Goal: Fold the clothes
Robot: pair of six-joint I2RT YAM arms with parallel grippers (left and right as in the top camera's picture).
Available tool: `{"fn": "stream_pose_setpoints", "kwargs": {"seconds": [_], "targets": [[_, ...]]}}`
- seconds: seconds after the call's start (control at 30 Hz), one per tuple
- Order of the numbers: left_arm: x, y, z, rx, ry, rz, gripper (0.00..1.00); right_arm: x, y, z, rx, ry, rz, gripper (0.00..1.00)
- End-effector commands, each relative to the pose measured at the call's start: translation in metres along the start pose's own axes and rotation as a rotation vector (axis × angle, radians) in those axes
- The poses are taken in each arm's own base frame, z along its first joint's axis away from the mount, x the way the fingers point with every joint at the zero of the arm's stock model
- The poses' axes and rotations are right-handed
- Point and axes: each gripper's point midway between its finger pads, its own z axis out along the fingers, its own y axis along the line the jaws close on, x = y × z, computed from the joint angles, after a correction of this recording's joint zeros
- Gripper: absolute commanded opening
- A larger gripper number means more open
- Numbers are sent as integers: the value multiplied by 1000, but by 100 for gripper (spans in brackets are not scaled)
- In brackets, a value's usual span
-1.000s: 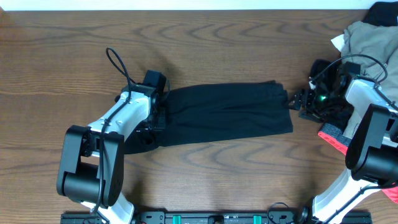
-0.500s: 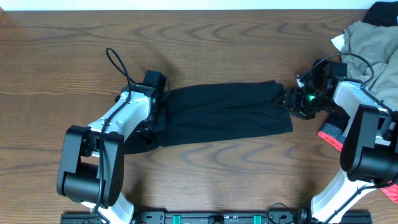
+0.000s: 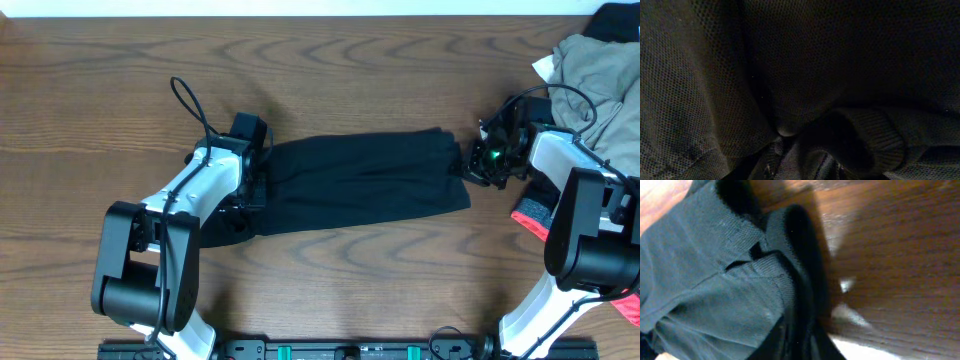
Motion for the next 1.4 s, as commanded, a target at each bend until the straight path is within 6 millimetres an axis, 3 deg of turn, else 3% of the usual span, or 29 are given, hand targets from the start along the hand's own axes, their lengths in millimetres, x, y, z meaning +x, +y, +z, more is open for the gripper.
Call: {"fn": "stream_pose_setpoints", "kwargs": {"seconds": [0.0,0.13,0.27,0.33,0.37,0.53,0.67,0.8,1.03,1.37], "targets": [[5,13,10,-63,19,-23,48,7,-9,11,46,24,12,1],[-2,8,0,-30,4,-27,60,4,-8,12,47,11,1,1],[-19,-3,-31,50,-60,-39,61,-2,-19,7,105,-15,5,1],[-27,-7,-49,94,-109,-43,90,-7,-26,-2,131,-36,15,1],[-30,-8,-60,109,-143,-47,95,-12,-27,-10,131,-54,13,1],[-35,-5,-88,134,-229,-57,96,-36,-36,-63,179,-151,11,1],[-34,-5,-91,141,-234,-58,96,-46,-32,-106,244,-200,-25,1],[-33,-7,-91,151,-230,-55,96,-42,-12,-124,250,-195,-70,1],[-32,-7,-90,149,-223,-54,96,-8,30,-96,291,-60,-192,1],[-31,-6,-90,147,-219,-54,96,44,108,-44,342,32,-385,1]]}}
